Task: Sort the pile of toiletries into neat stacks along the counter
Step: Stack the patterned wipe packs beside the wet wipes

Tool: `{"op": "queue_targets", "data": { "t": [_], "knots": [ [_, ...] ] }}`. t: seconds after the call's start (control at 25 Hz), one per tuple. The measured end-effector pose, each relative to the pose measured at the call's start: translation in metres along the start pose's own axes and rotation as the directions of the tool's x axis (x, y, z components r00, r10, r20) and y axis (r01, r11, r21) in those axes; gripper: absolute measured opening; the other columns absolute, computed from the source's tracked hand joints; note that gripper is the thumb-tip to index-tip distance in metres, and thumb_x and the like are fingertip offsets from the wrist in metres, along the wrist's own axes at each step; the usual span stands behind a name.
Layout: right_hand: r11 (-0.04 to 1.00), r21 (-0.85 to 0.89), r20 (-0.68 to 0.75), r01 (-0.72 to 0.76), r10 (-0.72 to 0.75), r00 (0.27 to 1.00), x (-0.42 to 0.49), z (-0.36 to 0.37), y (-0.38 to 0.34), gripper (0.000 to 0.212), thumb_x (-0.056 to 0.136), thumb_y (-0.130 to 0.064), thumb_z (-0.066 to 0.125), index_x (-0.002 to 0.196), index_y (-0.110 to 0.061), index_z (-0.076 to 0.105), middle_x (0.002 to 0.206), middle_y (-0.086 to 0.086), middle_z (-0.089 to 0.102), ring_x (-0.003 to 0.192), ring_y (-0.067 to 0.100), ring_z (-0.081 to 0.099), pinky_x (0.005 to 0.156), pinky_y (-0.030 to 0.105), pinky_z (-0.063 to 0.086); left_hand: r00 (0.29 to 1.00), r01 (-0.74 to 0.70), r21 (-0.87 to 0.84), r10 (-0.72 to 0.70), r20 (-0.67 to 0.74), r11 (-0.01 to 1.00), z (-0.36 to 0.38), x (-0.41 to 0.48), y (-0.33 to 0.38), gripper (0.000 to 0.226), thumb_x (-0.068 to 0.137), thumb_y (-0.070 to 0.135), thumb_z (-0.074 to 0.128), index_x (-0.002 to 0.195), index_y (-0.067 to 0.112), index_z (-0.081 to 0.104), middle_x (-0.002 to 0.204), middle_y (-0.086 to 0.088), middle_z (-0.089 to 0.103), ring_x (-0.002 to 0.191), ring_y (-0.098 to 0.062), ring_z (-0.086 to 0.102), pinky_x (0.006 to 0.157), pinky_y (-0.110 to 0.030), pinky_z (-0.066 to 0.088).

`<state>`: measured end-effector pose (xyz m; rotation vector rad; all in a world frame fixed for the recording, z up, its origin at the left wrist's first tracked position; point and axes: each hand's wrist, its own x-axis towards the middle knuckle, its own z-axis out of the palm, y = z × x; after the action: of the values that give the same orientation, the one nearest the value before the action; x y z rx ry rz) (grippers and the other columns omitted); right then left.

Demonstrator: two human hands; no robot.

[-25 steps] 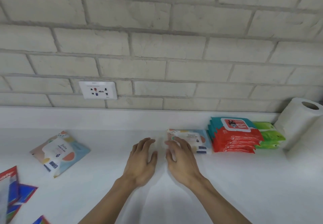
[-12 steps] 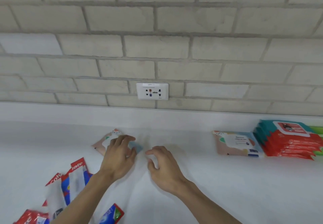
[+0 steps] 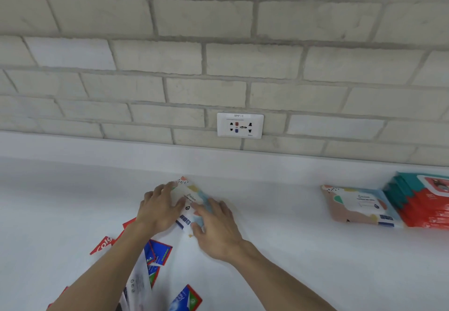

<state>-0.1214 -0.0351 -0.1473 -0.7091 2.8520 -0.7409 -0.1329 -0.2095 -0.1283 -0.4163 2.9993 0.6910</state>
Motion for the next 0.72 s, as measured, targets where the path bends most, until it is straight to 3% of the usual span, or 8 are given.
{"op": "queue_targets", "data": {
  "t": [0.12,0.2,0.32,0.44,0.56,0.64,0.72],
  "knots": [
    [0.994,-0.11,-0.008,-0.01,0.009,1.0,0.002,0.012,0.001,0.056,0.088,-0.051,0.023,0.142,-0.037,0.032,0.153,0.006,0.024,0.135,0.036,0.022,0.117,0.046,0.018,0.999,0.043,0.038,-0.044,0.022,0.998,-0.003,0.002,-0.001,0.07,0.088,0.059,0.044,0.146,0.027,0.024,0.144,-0.005,0.04,0.132,-0.034,0.03,0.107,-0.046,0.03],
    [0.993,-0.114,-0.023,-0.012,0.009,1.0,0.002,0.013,0.001,0.052,0.092,-0.048,0.027,0.142,-0.036,0.032,0.154,0.006,0.023,0.136,0.037,0.02,0.117,0.047,0.016,0.996,0.086,0.048,-0.087,0.02,0.995,-0.005,0.009,-0.001,0.077,0.084,0.064,0.048,0.145,0.023,0.027,0.141,-0.009,0.042,0.13,-0.035,0.033,0.106,-0.046,0.031],
    [0.992,-0.123,-0.028,0.011,-0.015,1.0,-0.001,0.013,0.006,0.047,0.096,-0.044,0.033,0.143,-0.037,0.03,0.156,0.005,0.02,0.139,0.037,0.017,0.119,0.047,0.014,0.979,0.185,-0.059,-0.178,0.098,0.981,-0.008,0.018,-0.001,0.078,0.067,0.072,0.056,0.123,0.018,0.052,0.115,-0.005,0.064,0.113,-0.029,0.055,0.097,-0.042,0.042],
    [0.992,-0.125,-0.012,0.024,-0.026,1.0,-0.006,0.014,0.01,0.056,0.09,-0.053,0.018,0.143,-0.039,0.027,0.158,0.004,0.016,0.143,0.036,0.011,0.119,0.05,0.01,0.96,0.279,-0.393,-0.245,0.134,0.876,-0.016,0.015,0.003,0.043,0.065,0.046,0.082,0.082,0.009,0.069,0.073,-0.005,0.073,0.078,-0.024,0.07,0.07,-0.032,0.053],
    [0.99,-0.139,0.005,0.011,-0.01,1.0,-0.013,0.012,0.01,0.05,0.097,-0.048,0.024,0.146,-0.037,0.022,0.16,0.005,0.012,0.147,0.033,0.003,0.119,0.052,0.001,0.949,0.316,-0.539,-0.262,0.176,0.781,-0.031,0.009,0.01,0.035,0.062,0.029,0.088,0.074,0.003,0.069,0.065,-0.007,0.071,0.052,-0.019,0.062,0.047,-0.025,0.046],
    [0.99,-0.137,0.003,0.016,-0.016,1.0,-0.02,0.009,0.01,0.049,0.101,-0.042,0.03,0.148,-0.035,0.017,0.161,0.005,0.008,0.148,0.032,-0.001,0.119,0.054,-0.003,0.946,0.322,-0.553,-0.247,0.209,0.769,-0.038,0.004,0.015,0.033,0.064,0.028,0.087,0.079,0.006,0.069,0.068,-0.006,0.072,0.054,-0.019,0.06,0.048,-0.022,0.041],
    [0.989,-0.15,0.027,0.014,-0.01,1.0,-0.026,0.007,0.009,0.052,0.102,-0.04,0.029,0.15,-0.034,0.01,0.161,0.005,0.003,0.148,0.031,-0.006,0.118,0.055,-0.005,0.95,0.306,-0.595,-0.195,0.246,0.743,-0.042,-0.002,0.019,0.032,0.066,0.021,0.086,0.09,0.008,0.069,0.077,-0.005,0.075,0.067,-0.021,0.07,0.055,-0.027,0.052]
  ]
}}
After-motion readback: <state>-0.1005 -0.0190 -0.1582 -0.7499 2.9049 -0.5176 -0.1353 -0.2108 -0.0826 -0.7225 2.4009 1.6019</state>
